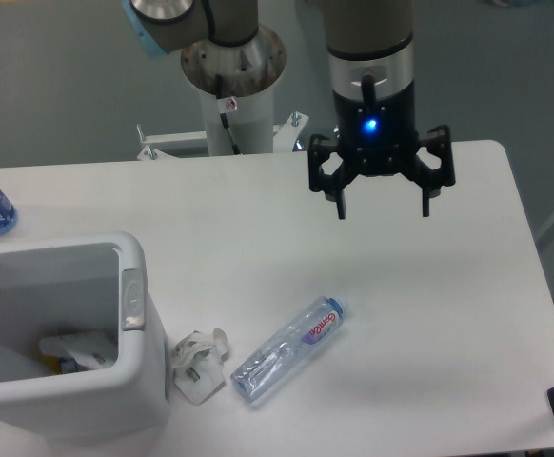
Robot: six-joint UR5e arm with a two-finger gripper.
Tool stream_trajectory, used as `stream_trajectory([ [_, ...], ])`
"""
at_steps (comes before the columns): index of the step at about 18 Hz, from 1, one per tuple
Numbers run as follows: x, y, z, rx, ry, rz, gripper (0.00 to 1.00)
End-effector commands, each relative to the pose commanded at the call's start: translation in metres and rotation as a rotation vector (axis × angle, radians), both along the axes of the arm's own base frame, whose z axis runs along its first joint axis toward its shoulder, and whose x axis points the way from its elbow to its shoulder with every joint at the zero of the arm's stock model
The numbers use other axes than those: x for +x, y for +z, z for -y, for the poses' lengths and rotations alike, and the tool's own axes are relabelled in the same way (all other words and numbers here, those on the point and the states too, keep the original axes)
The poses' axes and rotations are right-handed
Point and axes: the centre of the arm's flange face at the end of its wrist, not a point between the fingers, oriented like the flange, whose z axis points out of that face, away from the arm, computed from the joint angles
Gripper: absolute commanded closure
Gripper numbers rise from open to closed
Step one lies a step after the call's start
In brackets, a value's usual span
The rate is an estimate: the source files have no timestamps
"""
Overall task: Place the trash in the trash can
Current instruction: 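Move the open gripper down toward the clear plastic water bottle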
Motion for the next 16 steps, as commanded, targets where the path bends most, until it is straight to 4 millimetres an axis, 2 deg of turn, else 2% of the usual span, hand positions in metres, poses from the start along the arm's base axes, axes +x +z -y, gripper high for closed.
stream_trajectory([
  [7, -0.002, -0.007, -0.002, 0.03, 0.009, -0.01, 0.0],
  [12, 0.001, -0.031, -0.006, 0.082, 0.129, -0.005, 0.0],
  [14, 0.002, -0.04, -0.009, 0.08, 0.132, 0.013, 0.0],
  [16, 0.005, -0.058, -0.008, 0.064, 0.117, 0.025, 0.0],
])
